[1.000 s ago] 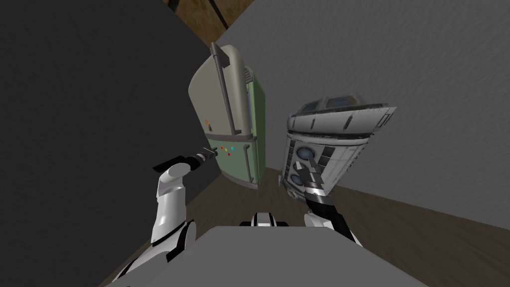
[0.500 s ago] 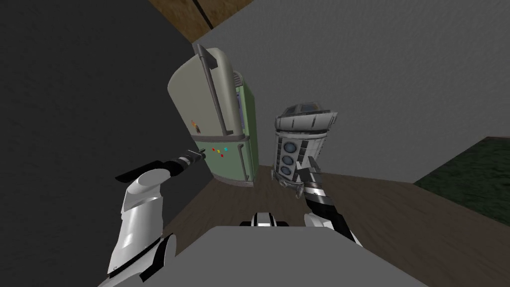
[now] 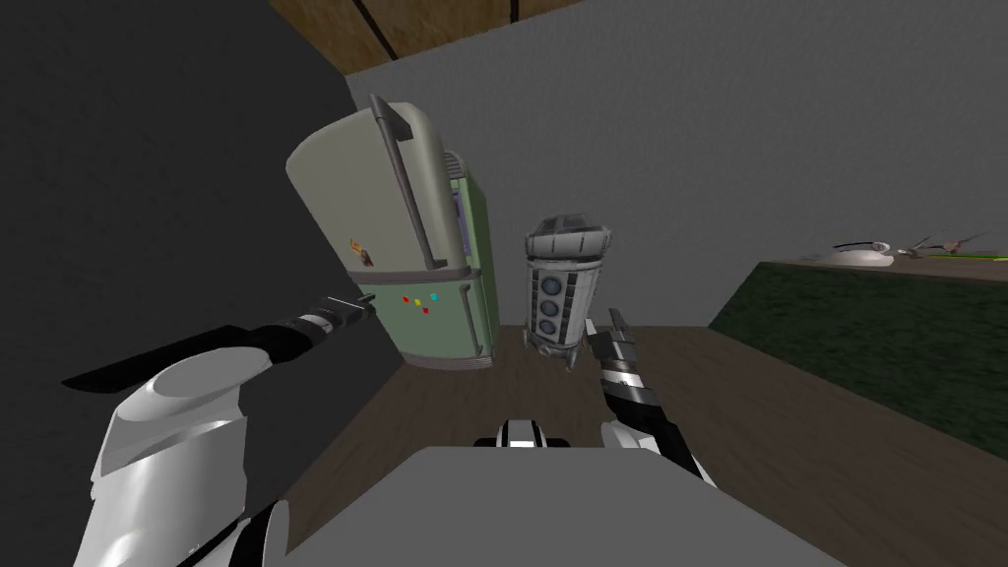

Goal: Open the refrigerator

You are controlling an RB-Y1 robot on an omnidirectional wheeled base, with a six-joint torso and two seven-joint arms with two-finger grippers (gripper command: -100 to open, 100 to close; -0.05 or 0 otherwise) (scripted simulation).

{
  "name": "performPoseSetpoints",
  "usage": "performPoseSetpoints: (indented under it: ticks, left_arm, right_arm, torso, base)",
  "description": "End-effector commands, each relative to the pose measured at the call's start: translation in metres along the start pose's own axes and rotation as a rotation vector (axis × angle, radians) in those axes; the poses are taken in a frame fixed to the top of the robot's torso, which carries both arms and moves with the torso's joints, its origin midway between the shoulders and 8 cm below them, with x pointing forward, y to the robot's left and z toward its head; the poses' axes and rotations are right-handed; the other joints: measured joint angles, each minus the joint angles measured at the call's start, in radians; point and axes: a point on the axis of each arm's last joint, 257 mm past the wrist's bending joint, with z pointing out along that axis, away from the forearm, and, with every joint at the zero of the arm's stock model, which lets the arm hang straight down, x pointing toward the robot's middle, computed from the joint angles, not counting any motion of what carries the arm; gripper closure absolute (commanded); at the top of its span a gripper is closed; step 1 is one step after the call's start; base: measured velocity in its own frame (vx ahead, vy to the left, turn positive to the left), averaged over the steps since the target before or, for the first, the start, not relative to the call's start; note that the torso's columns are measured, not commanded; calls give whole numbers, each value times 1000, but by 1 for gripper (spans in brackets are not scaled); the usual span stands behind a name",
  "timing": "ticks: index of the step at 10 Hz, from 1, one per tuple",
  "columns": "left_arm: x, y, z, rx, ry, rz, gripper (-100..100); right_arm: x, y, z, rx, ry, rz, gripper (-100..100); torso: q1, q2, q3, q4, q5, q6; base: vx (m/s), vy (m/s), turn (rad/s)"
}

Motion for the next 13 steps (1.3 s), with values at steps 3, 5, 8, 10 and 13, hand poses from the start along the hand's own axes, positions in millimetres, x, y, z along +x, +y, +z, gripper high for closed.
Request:
performPoseSetpoints:
  ticks: [3, 5, 8, 10, 13]
  left_arm:
    - [20, -66, -43, 70, 11, 84, 100]
    - [20, -90, -64, 107, -12, 111, 100]
    - [17, -95, -60, 104, -33, 100, -100]
    - [10, -105, -61, 114, -62, 94, -100]
    - [-1, -121, -62, 132, -107, 83, -100]
  right_arm:
    - [0, 0, 0, 0, 0, 0, 0]
    - [0, 0, 0, 0, 0, 0, 0]
    - [0, 0, 0, 1, 0, -1, 0]
    - [0, 0, 0, 1, 0, -1, 0]
    - [0, 0, 0, 1, 0, -1, 0]
  torso:
    - [0, -2, -2, -1, 0, 0]
    - [1, 3, 1, 1, 0, 0]
    - [-3, -12, -8, -4, -1, 0]
    - [-1, -4, -3, -2, -1, 1]
    - [0, 3, 1, 1, 0, 0]
  base:
    - [-196, 35, -398]
    - [-176, 20, -370]
    - [91, -66, 7]
    - [203, -94, 9]
    - [224, -138, 18]
